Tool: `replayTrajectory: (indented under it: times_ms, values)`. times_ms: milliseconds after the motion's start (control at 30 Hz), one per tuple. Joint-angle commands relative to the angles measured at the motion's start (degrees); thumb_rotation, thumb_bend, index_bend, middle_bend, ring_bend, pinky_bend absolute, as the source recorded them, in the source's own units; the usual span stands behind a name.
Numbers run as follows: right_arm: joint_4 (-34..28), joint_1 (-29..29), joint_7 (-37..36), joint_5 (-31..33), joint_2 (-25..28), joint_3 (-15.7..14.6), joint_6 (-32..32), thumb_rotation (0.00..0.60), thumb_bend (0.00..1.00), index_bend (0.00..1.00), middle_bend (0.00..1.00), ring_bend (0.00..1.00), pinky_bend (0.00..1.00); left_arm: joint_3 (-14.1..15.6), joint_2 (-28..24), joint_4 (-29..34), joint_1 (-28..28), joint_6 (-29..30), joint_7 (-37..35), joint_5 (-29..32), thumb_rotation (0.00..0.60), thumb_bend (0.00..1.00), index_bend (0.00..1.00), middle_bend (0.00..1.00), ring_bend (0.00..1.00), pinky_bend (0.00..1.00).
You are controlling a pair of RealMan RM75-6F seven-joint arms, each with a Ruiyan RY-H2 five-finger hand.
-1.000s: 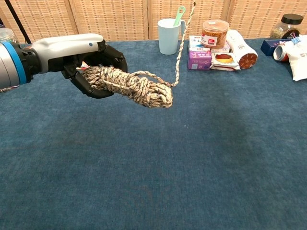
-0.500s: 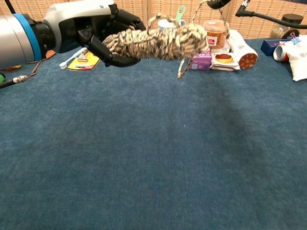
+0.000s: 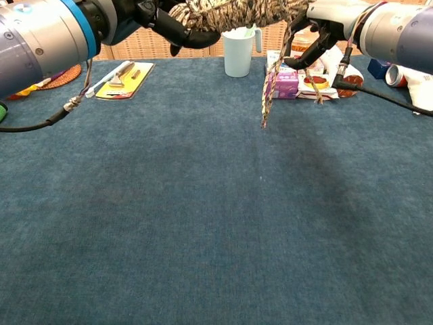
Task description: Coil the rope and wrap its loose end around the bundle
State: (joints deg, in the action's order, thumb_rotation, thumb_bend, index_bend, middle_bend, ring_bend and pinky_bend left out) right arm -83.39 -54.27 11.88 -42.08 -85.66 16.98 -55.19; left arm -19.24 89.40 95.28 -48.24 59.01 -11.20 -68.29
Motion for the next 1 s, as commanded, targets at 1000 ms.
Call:
replayTrajectory:
  times_ms: [1000]
  values:
    - [-13.91,11.38,1.16,-20.21,4.04,-9.15,-7.03,0.6,0.53,0.74,0.0,0.0,0.0,-11.64,17.88,-19.01,-7.39,10.84,16.78,10.48,0.6,0.59,0.7,0.54,0.53,0.67]
